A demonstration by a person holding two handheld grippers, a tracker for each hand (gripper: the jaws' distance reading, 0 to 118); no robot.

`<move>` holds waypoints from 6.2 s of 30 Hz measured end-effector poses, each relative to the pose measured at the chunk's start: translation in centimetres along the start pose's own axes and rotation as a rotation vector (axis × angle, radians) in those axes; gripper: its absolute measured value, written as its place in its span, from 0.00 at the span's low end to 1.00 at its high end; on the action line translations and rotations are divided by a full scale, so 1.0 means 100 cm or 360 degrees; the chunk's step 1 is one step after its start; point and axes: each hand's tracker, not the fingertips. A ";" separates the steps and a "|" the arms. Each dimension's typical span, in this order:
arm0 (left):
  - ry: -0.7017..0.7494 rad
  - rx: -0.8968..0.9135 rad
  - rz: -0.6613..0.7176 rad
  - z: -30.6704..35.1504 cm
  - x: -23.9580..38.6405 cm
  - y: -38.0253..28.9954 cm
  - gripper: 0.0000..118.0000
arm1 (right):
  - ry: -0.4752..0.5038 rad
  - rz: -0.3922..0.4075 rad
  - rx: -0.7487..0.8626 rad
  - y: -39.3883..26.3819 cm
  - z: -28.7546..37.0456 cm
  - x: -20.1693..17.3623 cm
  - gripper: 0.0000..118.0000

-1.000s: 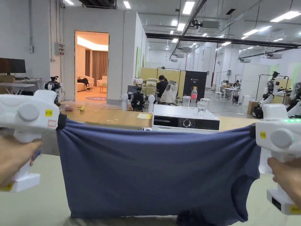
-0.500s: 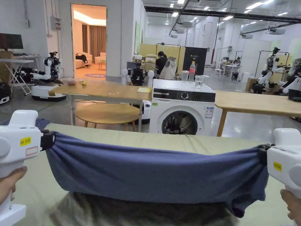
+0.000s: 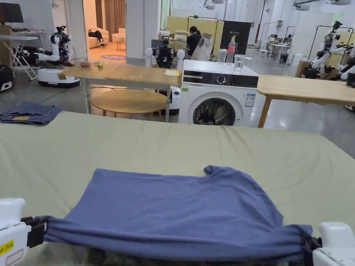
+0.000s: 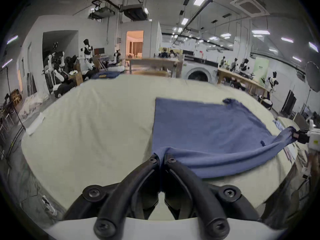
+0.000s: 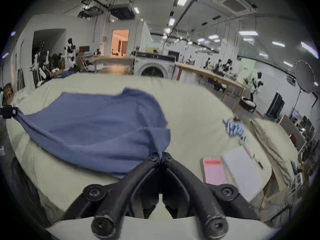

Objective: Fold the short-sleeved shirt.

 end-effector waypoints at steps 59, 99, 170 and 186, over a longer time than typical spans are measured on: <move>0.0143 -0.0753 0.0131 -0.074 -0.017 -0.031 0.53 | 0.0140 -0.0108 0.0209 0.003 -0.022 -0.076 0.00; -0.0077 -0.0283 0.0132 -0.082 -0.010 0.086 0.01 | 0.0280 -0.0166 -0.0216 0.086 -0.076 0.008 0.02; 0.0087 -0.0891 -0.0126 -0.209 0.017 0.081 0.01 | 0.0156 -0.0211 0.0079 0.049 -0.103 -0.050 0.00; -0.0035 -0.0619 -0.0013 -0.161 -0.002 0.078 0.00 | 0.0329 -0.0204 -0.0701 0.076 -0.227 0.007 0.35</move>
